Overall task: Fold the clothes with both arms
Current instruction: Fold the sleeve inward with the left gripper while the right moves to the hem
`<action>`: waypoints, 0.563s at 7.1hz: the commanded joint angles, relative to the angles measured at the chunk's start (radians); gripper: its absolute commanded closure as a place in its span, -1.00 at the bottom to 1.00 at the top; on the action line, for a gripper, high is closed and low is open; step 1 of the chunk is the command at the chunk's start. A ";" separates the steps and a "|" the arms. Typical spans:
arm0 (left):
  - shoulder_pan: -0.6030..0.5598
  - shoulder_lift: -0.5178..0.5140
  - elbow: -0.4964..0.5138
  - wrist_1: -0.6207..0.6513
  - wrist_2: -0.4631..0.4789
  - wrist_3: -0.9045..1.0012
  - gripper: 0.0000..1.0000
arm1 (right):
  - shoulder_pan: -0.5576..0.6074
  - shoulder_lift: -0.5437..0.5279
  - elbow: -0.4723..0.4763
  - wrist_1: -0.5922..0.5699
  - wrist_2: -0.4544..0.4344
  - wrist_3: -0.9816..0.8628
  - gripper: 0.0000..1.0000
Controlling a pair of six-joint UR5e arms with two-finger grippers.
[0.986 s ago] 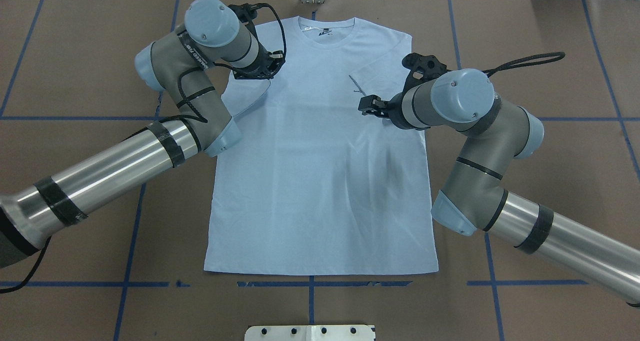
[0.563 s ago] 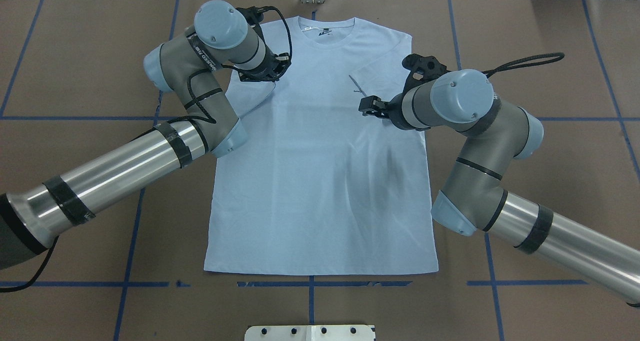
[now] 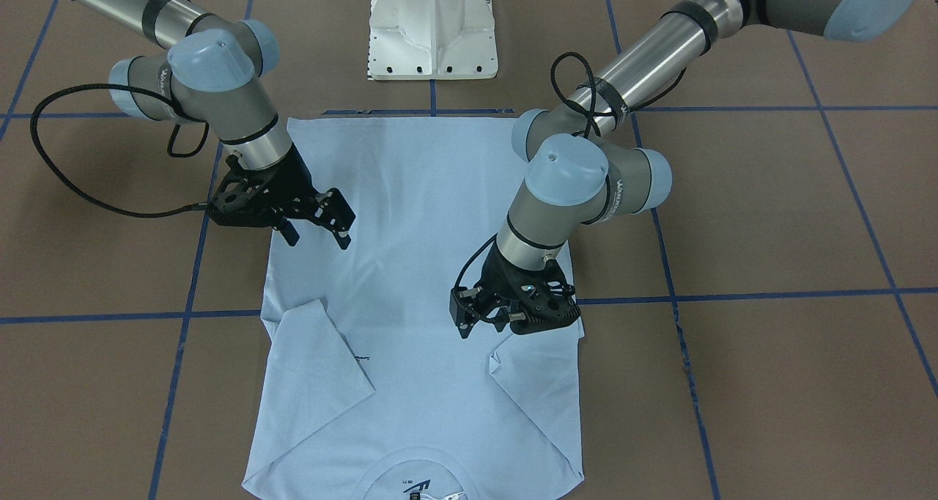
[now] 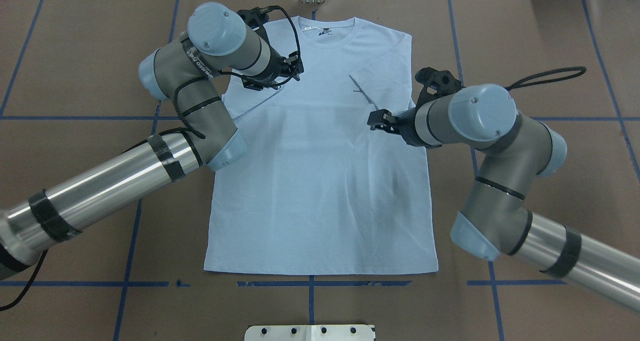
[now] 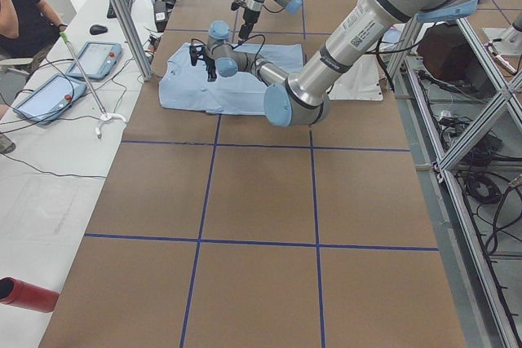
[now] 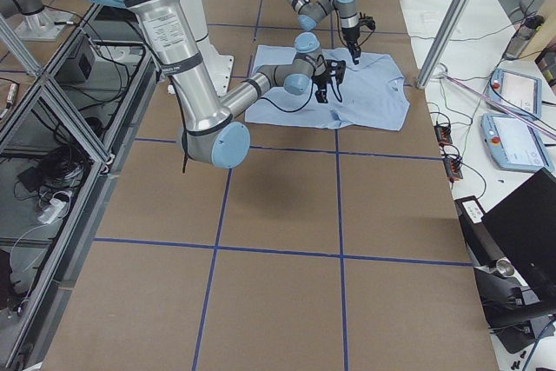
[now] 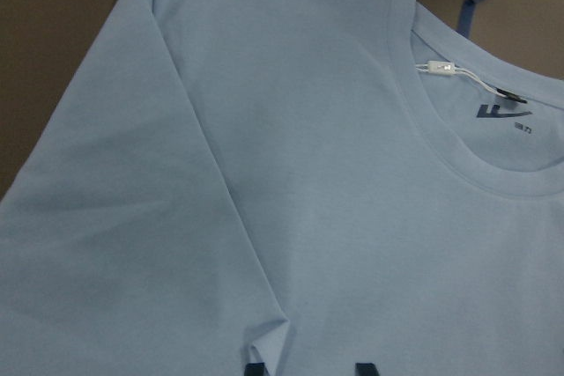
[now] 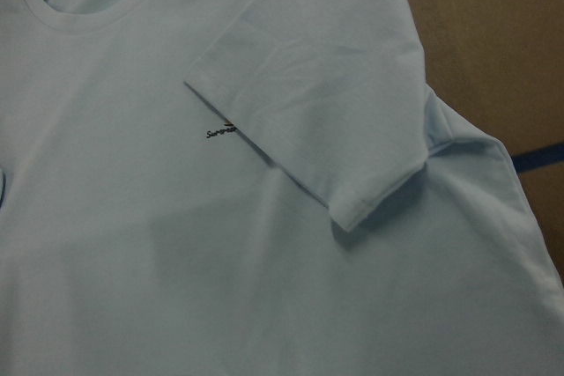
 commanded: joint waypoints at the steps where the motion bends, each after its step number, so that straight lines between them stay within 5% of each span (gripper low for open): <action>1: 0.016 0.159 -0.238 0.014 -0.015 -0.013 -0.25 | -0.165 -0.177 0.205 -0.110 -0.114 0.171 -0.98; 2: 0.017 0.179 -0.268 0.014 -0.034 -0.013 -0.25 | -0.266 -0.243 0.230 -0.112 -0.238 0.259 -0.98; 4: 0.019 0.231 -0.329 0.011 -0.037 -0.021 -0.25 | -0.331 -0.296 0.286 -0.150 -0.280 0.418 -0.95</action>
